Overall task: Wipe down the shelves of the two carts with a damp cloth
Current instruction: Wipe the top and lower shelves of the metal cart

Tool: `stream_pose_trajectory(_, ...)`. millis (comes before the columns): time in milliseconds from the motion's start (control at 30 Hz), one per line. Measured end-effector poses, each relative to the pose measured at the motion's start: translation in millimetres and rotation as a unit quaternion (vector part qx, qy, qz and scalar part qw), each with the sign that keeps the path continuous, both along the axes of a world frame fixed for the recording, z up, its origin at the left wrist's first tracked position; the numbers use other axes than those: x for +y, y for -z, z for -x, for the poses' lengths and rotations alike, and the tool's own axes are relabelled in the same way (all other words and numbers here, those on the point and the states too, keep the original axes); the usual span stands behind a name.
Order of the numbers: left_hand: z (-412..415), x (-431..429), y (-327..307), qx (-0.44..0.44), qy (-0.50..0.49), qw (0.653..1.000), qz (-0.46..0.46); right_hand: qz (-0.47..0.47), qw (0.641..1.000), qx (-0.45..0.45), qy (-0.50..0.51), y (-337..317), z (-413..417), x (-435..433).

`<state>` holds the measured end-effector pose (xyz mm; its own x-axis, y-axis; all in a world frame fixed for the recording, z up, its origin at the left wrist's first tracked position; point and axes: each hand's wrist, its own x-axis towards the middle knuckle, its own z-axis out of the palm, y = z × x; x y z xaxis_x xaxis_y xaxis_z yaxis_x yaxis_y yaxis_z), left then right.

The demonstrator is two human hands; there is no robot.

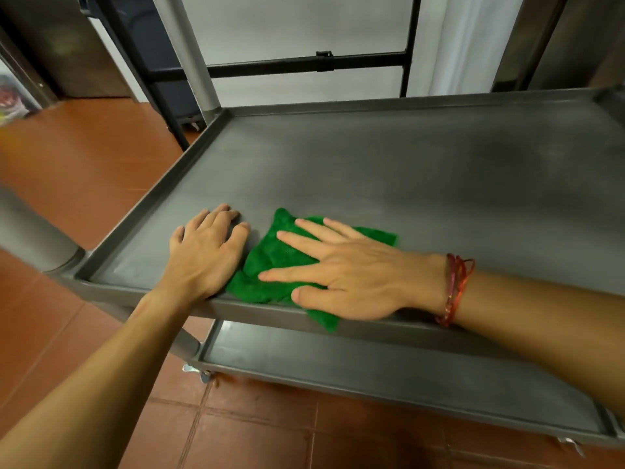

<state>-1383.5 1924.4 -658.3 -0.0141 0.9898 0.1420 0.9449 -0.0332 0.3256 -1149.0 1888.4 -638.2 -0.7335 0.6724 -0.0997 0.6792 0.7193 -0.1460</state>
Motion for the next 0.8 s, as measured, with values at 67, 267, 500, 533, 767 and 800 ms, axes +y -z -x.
stream_pose_trajectory(67, -0.2, 1.1, 0.3, 0.003, 0.000, 1.000, 0.003, -0.015, 0.999, -0.026, 0.027, -1.5, -11.2, 23.2)
stream_pose_trajectory(267, -0.8, 2.9, 1.0, 0.009, 0.006, 1.000, 0.008, 0.032, 0.986, -0.018, 0.165, -3.9, -51.2, 66.1)
stream_pose_trajectory(500, -0.6, 1.8, -1.2, 0.020, 0.011, 1.000, 0.004, 0.034, 0.998, -0.010, 0.059, -4.9, -54.2, -19.7)
stream_pose_trajectory(533, -0.7, 2.1, -1.2, 0.023, 0.013, 1.000, 0.007, 0.044, 0.997, -0.010, 0.059, -7.7, -57.7, -28.3)
stream_pose_trajectory(767, -35.8, -13.7, -22.8, 0.013, 0.178, 0.983, -0.054, -0.006, 0.965, 0.009, 0.262, -16.4, -110.8, -67.0)
stream_pose_trajectory(800, -53.5, -21.3, -26.9, 0.013, 0.260, 0.963, -0.071, -0.004, 0.950, 0.005, 0.312, -12.3, -122.8, -70.6)
